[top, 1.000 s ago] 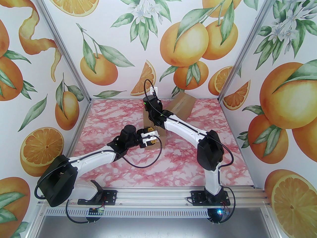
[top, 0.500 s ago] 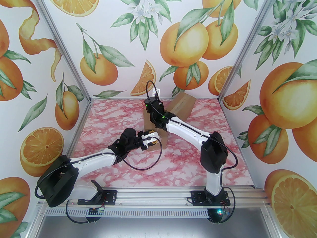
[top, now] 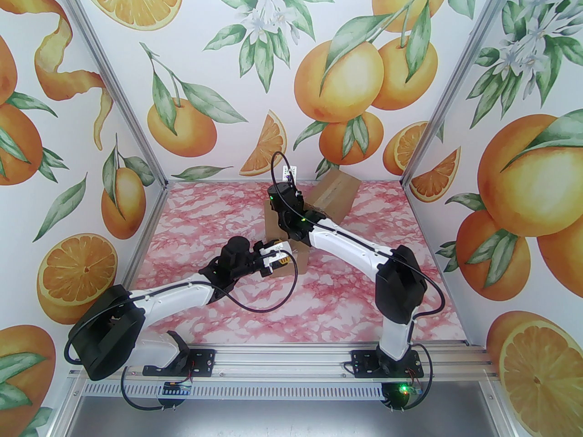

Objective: Unpack the express box

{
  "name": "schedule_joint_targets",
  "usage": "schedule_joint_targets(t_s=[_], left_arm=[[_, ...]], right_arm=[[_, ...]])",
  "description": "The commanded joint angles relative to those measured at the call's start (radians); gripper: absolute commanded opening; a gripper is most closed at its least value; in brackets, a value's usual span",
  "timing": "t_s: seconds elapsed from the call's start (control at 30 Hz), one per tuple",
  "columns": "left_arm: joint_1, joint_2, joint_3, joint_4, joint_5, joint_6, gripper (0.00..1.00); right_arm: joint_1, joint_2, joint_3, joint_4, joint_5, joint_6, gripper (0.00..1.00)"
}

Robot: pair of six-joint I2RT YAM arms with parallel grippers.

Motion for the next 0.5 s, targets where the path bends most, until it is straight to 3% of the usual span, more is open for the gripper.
schedule_joint_targets(t_s=[0.0, 0.47], left_arm=[[0.03, 0.001, -0.028, 0.038, -0.144, -0.053, 0.35], [0.059, -0.039, -0.056, 0.039, -0.12, -0.106, 0.33]], right_arm=[[0.047, -0.051, -0.024, -0.133, 0.004, 0.009, 0.0], [0.074, -0.096, -0.069, -0.18, 0.053, 0.046, 0.0]])
